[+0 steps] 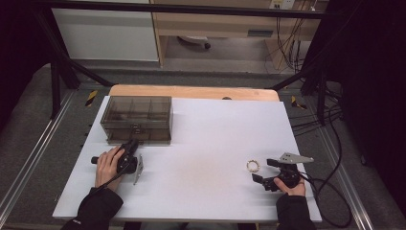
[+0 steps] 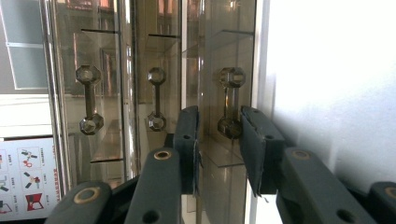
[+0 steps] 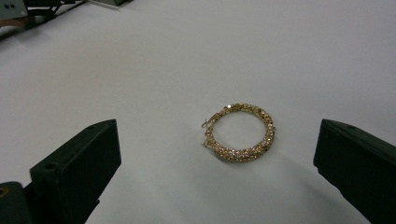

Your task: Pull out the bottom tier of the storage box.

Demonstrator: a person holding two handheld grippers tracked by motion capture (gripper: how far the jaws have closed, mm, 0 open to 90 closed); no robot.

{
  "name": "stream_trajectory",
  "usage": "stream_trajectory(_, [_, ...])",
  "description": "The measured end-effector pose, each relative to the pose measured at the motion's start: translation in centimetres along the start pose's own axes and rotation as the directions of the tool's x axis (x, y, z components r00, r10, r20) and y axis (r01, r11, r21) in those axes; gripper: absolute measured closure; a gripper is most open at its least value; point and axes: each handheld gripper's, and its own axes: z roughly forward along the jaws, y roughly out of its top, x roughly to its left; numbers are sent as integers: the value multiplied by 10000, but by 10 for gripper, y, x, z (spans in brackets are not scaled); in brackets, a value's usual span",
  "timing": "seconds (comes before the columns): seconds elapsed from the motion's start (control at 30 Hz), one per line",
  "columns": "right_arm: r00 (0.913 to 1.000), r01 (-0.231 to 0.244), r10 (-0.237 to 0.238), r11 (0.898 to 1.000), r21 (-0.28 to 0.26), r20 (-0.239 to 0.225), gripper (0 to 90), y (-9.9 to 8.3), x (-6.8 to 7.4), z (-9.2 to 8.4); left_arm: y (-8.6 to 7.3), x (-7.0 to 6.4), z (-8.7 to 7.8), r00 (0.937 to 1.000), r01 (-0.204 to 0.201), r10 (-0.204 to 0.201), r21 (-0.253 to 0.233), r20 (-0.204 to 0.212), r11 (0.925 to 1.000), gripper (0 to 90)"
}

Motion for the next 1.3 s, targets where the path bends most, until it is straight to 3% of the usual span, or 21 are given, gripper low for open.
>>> stream_trajectory(1.3, [10000,16,-16,10000,19,20,10,0,0,0,2,-7,-18,9999,163,-162,-166,15,9997,688])
